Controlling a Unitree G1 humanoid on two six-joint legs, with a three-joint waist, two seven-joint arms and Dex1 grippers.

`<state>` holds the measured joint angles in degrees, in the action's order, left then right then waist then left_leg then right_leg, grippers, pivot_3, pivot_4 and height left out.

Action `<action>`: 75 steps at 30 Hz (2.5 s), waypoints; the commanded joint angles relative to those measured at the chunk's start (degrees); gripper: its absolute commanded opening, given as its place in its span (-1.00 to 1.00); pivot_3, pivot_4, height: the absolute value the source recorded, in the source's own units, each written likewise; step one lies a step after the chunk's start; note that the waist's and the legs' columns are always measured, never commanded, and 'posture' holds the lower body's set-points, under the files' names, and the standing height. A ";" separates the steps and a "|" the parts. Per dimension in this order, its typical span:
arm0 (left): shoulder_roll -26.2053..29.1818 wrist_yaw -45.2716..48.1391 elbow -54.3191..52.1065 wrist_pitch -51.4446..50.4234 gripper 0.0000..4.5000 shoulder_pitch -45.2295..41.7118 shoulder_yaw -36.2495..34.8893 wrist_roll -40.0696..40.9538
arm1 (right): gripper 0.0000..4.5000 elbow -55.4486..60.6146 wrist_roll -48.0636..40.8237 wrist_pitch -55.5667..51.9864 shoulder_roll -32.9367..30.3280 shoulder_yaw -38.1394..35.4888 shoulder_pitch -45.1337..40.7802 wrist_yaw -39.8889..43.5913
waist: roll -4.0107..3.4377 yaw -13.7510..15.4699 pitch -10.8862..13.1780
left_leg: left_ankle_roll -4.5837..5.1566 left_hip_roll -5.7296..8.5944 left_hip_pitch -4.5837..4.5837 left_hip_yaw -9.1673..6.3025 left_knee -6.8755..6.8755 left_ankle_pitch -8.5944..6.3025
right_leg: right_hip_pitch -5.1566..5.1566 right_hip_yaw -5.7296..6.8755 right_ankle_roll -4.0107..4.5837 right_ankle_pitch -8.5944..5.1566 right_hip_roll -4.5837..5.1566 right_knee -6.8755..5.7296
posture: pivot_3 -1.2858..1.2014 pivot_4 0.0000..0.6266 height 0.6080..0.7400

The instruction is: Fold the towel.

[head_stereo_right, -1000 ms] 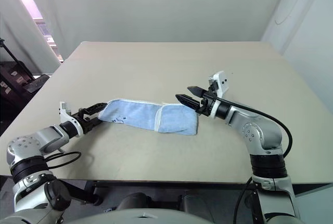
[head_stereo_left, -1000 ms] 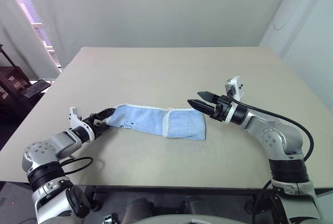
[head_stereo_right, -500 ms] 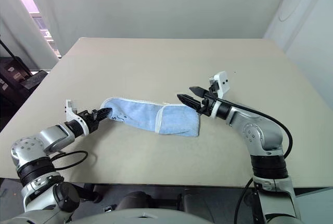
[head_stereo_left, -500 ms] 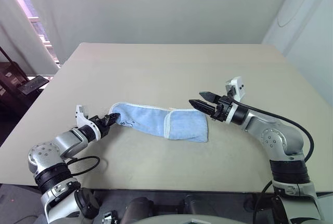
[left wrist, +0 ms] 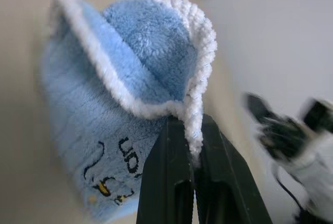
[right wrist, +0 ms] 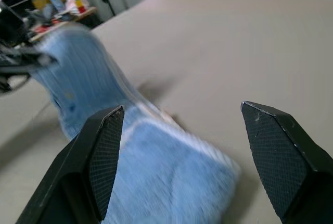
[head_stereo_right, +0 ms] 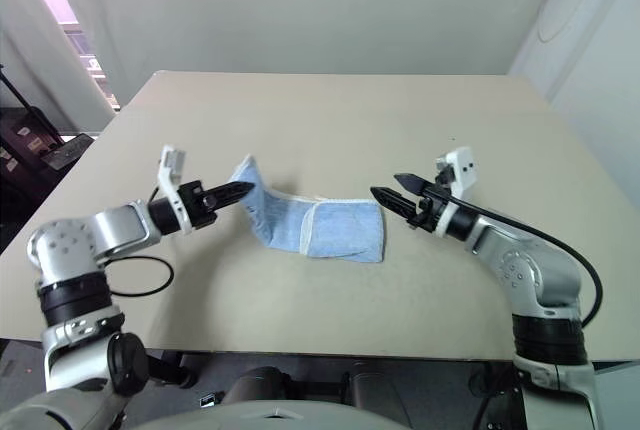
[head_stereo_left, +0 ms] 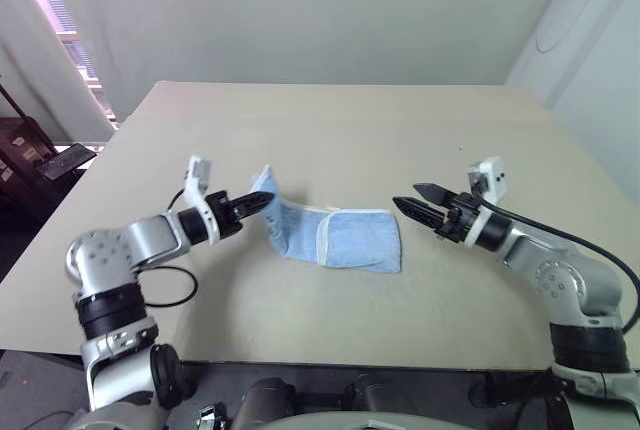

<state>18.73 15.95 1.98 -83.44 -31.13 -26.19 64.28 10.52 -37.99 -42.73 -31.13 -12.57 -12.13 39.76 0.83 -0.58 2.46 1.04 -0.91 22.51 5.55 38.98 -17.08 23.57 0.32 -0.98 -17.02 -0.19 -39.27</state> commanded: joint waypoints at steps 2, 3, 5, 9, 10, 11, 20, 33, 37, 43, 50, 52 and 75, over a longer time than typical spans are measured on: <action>1.91 10.02 1.28 -0.15 -0.98 -4.68 8.64 0.01 | 0.68 4.66 -0.90 1.02 -1.53 -4.19 2.05 -1.49 | -0.08 -0.52 0.05 | 0.00 0.00 -0.01 0.04 -0.01 0.00 | 0.00 -0.02 0.00 0.00 0.00 0.03 | 0.03 -1.00 0.76; 2.14 11.89 2.64 0.93 -0.98 -5.95 11.18 -1.52 | 0.68 5.28 -0.79 1.01 -1.70 -4.69 2.86 -1.91 | -0.11 -0.67 0.07 | 0.00 0.00 -0.01 0.05 -0.02 0.00 | 0.01 -0.02 0.00 0.00 -0.01 0.02 | 0.03 -1.00 0.76; 1.98 15.38 5.46 3.03 -0.98 -7.75 15.02 -3.94 | 0.68 6.29 -0.58 1.03 -1.96 -5.58 4.31 -2.81 | -0.13 -0.44 0.08 | 0.00 -0.01 -0.04 0.04 -0.03 0.01 | 0.01 -0.02 0.00 0.00 -0.04 0.00 | 0.03 -1.00 0.76; 0.18 20.54 11.13 7.28 -0.98 -10.19 21.49 -9.09 | 0.68 9.18 -1.12 0.73 -1.72 -7.35 6.98 -4.74 | -0.18 -0.41 0.11 | 0.00 -0.01 -0.07 0.04 -0.03 0.01 | 0.00 -0.02 0.01 -0.01 -0.06 -0.03 | 0.03 -1.00 0.76; -0.80 21.15 12.98 8.98 -0.98 -10.92 23.06 -10.94 | 0.68 9.84 -1.18 0.80 -1.54 -7.75 7.70 -5.33 | -0.18 -0.27 0.11 | 0.01 -0.01 -0.06 0.04 -0.03 0.01 | 0.00 -0.04 0.00 -0.01 -0.06 -0.02 | 0.03 -1.00 0.76; -1.96 21.75 14.59 10.87 -0.98 -11.63 24.80 -12.89 | 0.68 10.39 -1.11 1.00 -1.30 -8.12 8.48 -5.99 | -0.16 -0.15 0.12 | 0.01 -0.01 -0.04 0.04 -0.02 0.01 | -0.01 -0.03 -0.01 -0.02 -0.05 -0.02 | 0.03 -1.00 0.76; -11.07 24.85 18.97 13.38 -0.98 -12.05 31.97 -19.57 | 0.68 12.78 -1.41 1.32 0.19 -9.17 12.24 -10.17 | -0.12 -0.21 0.19 | 0.10 -0.01 0.02 0.04 -0.02 -0.04 | 0.02 -0.03 -0.12 -0.06 -0.07 0.03 | 0.03 -1.00 0.76; -15.48 27.34 23.43 16.24 -0.34 -13.08 30.81 -23.84 | 0.68 12.85 -1.06 1.64 -0.11 -9.74 13.21 -12.00 | -0.07 -0.15 0.22 | 0.12 -0.01 0.00 0.04 0.02 -0.04 | -0.01 -0.03 -0.33 -0.17 -0.12 0.03 | 0.03 -1.00 0.76; -11.79 33.86 17.21 14.69 0.30 -11.77 34.30 -23.37 | 0.68 12.26 -0.99 1.60 -0.18 -9.18 12.67 -11.95 | -0.06 -0.32 0.24 | 0.12 -0.01 0.00 0.04 0.02 -0.04 | -0.01 -0.03 -0.31 -0.16 -0.12 0.01 | 0.03 -1.00 0.76; -5.50 39.46 5.16 22.66 0.62 -10.37 33.30 -24.45 | 0.68 11.40 -2.73 0.67 -0.09 -9.72 9.39 -12.25 | -0.12 -0.32 0.25 | 0.12 -0.01 -0.03 0.04 0.01 -0.03 | -0.02 -0.05 -0.15 -0.08 -0.12 0.00 | 0.03 -1.00 0.76; 1.42 43.83 4.80 40.89 0.21 -10.21 29.10 -29.74 | 0.38 16.81 -11.84 -2.10 0.64 -7.20 4.12 -9.53 | -0.16 -0.41 0.28 | 0.12 -0.01 -0.04 0.04 0.04 -0.03 | -0.06 -0.05 -0.15 -0.08 -0.12 0.01 | 0.03 -1.00 0.76; 2.66 46.20 7.87 48.19 -0.10 -9.76 29.82 -32.81 | 0.09 16.62 -11.17 -2.40 0.62 -3.84 2.57 -8.81 | -0.17 -0.53 0.28 | 0.12 -0.02 -0.08 0.05 -0.02 -0.03 | -0.05 -0.06 -0.15 -0.08 -0.15 0.00 | 0.03 -1.00 0.76; -7.63 55.41 52.70 84.70 -1.00 -11.03 37.25 -54.30 | -0.98 -18.69 7.07 8.14 7.49 15.85 -3.78 4.17 | -0.07 -0.22 0.28 | 0.36 0.00 0.02 0.17 0.17 -0.16 | -0.03 -0.05 -0.21 -0.08 -0.07 0.00 | 0.03 -1.00 0.76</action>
<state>11.39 72.29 52.67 -1.35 -41.08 10.95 11.70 -6.79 -32.22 -36.00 -24.04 2.90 -15.25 43.34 0.76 -0.80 2.74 1.40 -0.91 22.53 5.72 39.16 -17.24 23.54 0.27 -1.19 -17.10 -0.26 -39.28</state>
